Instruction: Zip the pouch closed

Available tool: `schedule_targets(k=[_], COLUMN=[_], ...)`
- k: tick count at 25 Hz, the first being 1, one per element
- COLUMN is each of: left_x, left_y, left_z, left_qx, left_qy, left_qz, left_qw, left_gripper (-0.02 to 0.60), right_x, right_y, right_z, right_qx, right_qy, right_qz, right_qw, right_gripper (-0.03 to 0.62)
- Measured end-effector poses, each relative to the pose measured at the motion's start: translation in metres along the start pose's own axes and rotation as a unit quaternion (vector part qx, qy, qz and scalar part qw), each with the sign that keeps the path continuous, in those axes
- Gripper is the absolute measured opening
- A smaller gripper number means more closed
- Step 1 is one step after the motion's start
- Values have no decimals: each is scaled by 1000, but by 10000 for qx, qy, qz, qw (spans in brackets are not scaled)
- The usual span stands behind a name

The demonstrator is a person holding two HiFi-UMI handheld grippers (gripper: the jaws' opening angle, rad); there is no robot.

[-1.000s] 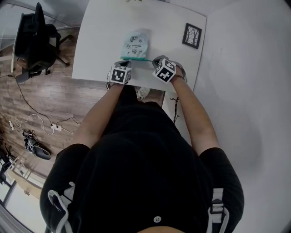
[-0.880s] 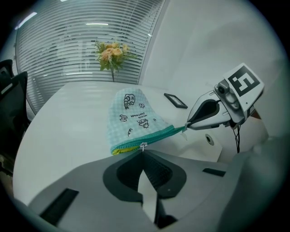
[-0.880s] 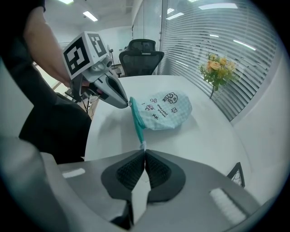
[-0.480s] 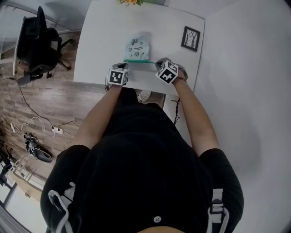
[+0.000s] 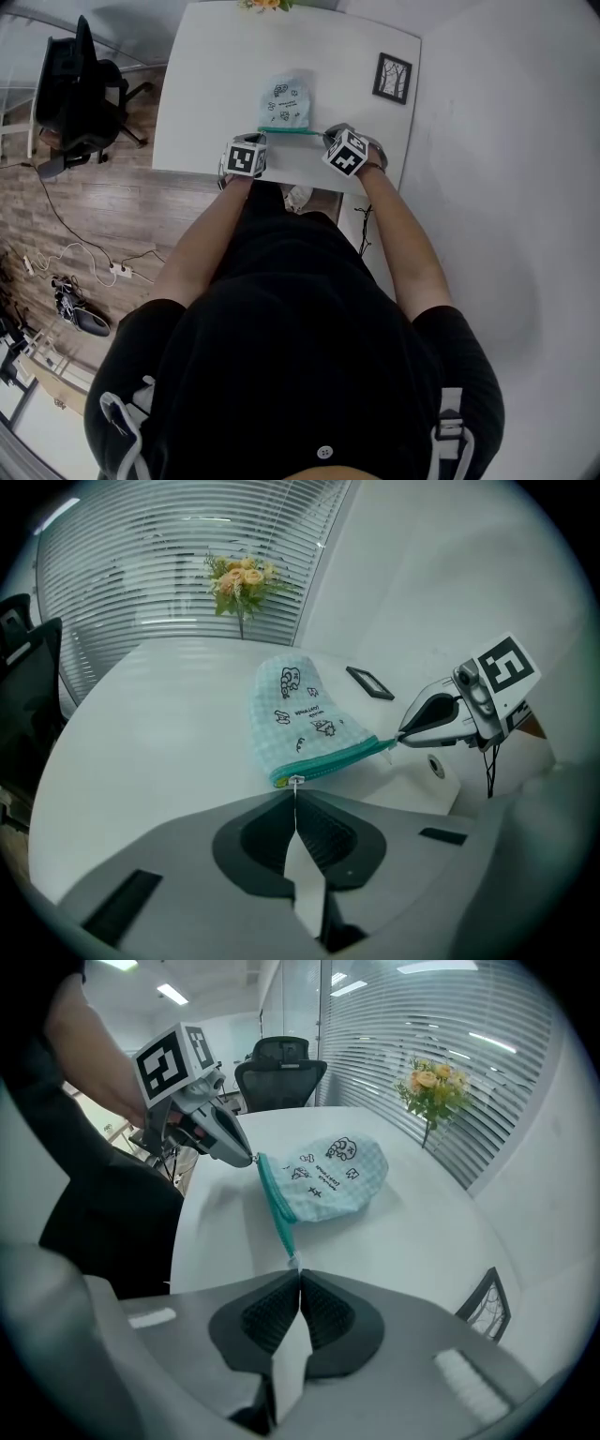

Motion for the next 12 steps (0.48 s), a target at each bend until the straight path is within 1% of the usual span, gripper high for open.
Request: schedule_targets(k=[3,7,10,12], left_x=[1,0,1,0], left_y=[-3,-10,-14,-17], left_z=[4,5,4,4], left_qx=[5,-4,-32,-18], left_qy=[-36,-57,-98,-138], left_qz=[-51,-111,-165,-202], left_qw=[10000,9999,9998,9997], left_gripper=[11,11,16,34], right_x=[-1,0,3,2], right_y=[-5,-9,-14,-16], right_z=[-1,-5,-8,-8], right_qx=[9,25,52,129], right_qy=[-5,116,242,321], right_qz=[32,-7,-74,-68], right_qw=[10000,9999,9997,9994], right_gripper=[17,26,54,71])
Point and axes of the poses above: the fingertips, and each gripper's own axes: x forward along the fingers, z to its right, y out of its top, the point moved 8 cm from there along -x, backward along the fingers, and after that the axes turned 1 degree about x, right-handed, at the moved point
